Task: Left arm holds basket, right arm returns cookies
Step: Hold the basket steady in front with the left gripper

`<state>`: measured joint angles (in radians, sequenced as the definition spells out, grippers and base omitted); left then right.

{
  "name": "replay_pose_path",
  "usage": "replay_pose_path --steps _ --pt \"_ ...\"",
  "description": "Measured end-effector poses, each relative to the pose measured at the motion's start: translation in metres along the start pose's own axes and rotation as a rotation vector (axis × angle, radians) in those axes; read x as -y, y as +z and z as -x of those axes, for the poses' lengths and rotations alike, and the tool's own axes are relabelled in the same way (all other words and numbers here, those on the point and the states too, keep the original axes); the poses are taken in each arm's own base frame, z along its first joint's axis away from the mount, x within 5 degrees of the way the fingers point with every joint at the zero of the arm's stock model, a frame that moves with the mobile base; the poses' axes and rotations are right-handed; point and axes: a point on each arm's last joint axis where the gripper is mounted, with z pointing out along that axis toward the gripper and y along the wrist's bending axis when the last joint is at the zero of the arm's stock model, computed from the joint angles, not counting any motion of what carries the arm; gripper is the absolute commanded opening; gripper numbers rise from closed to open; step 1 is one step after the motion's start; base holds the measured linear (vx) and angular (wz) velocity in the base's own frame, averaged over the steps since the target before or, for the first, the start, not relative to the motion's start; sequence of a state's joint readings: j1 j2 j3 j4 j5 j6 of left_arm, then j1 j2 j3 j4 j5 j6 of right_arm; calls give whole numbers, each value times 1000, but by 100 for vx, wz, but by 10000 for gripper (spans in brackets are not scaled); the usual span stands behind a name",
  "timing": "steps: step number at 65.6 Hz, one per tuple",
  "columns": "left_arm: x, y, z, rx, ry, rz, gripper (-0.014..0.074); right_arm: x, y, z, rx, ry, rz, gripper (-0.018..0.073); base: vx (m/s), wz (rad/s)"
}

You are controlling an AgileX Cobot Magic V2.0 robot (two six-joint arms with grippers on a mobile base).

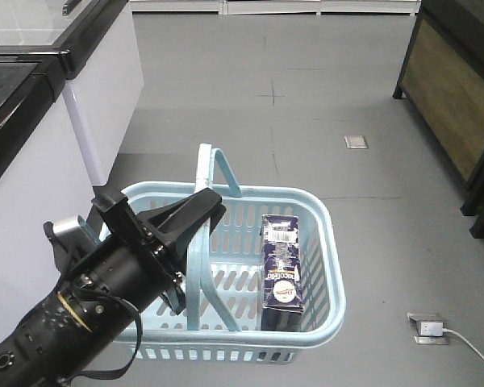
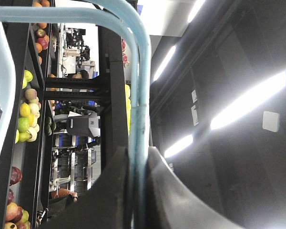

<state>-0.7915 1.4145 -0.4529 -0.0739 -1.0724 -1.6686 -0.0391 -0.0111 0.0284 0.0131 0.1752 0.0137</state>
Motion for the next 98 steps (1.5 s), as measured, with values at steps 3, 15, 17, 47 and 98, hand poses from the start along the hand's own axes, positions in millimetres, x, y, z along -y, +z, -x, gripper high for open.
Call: replay_pose_path --steps 3,15,17,47,98 --pt "0 0 0 0 0 0 -3 0 0 0 0 0 0 -6 0 0" --pt "0 0 0 0 1 0 -3 0 0 0 0 0 0 -6 0 0" --pt "0 0 0 0 1 0 -3 0 0 0 0 0 0 -6 0 0" --pt "0 0 0 0 1 0 -3 0 0 0 0 0 0 -6 0 0" --pt "0 0 0 0 1 0 -3 0 0 0 0 0 0 -6 0 0"
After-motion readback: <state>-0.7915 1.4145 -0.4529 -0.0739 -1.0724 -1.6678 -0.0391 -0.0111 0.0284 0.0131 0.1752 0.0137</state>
